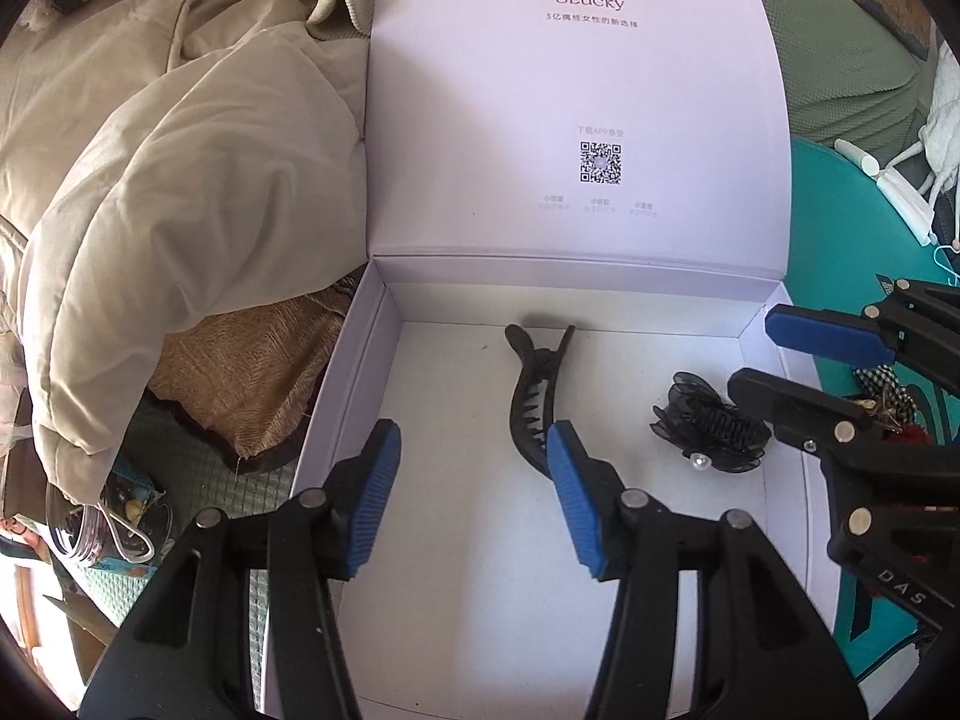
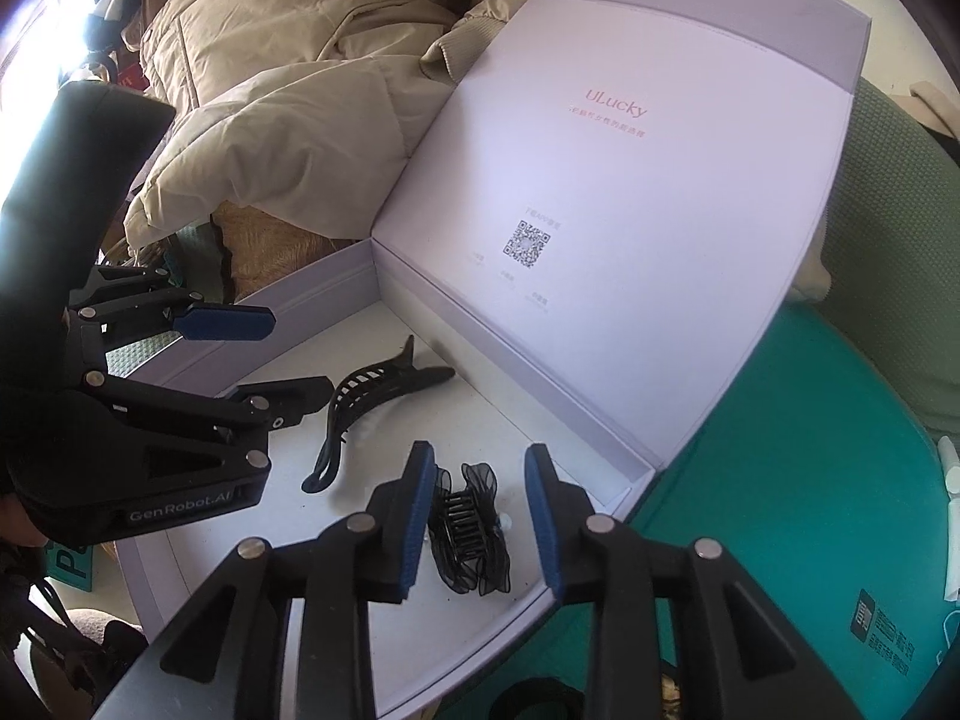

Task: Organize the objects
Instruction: 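Open both tools to drop the clips into the white box, then withdraw both tools from the box back toward the teal mat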

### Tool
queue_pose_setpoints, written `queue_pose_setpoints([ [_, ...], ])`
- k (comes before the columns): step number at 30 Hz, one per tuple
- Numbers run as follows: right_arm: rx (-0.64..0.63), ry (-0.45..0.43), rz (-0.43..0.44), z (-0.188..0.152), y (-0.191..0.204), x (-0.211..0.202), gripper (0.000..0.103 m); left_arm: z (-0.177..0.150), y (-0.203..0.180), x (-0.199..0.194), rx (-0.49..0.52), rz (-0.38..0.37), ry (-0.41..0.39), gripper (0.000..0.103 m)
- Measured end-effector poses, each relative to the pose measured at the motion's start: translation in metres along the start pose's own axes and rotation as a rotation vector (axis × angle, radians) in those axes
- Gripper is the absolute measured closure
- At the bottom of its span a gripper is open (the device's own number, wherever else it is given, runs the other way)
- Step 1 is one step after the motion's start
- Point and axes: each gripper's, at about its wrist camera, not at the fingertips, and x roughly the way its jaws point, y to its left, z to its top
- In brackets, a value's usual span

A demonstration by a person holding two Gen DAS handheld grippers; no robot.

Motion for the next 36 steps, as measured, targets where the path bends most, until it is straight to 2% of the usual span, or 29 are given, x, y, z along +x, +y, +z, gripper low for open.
queue_pose_setpoints([
  [15, 0.005, -0.054, -0.018, 0.009, -0.002, -0.04, 0.073, 0.014, 0.006, -0.035, -0.01, 0.012, -0.06, 0.054],
  [17, 0.004, -0.066, -0.022, 0.009, -0.003, -0.051, 0.073, -0.007, -0.007, -0.056, -0.008, 0.013, -0.075, 0.054],
  [22, 0.001, -0.092, -0.034, 0.012, 0.003, -0.076, 0.073, -0.007, 0.008, -0.085, -0.005, 0.022, -0.111, 0.054],
  [24, -0.003, -0.103, -0.041, 0.012, 0.005, -0.087, 0.073, -0.02, -0.011, -0.111, -0.004, 0.025, -0.125, 0.054],
  [25, -0.005, -0.109, -0.046, 0.012, 0.007, -0.093, 0.073, -0.027, -0.019, -0.14, -0.004, 0.027, -0.132, 0.054],
  [36, -0.015, -0.169, -0.077, 0.01, 0.024, -0.151, 0.073, -0.036, -0.029, -0.21, 0.012, 0.029, -0.2, 0.054],
])
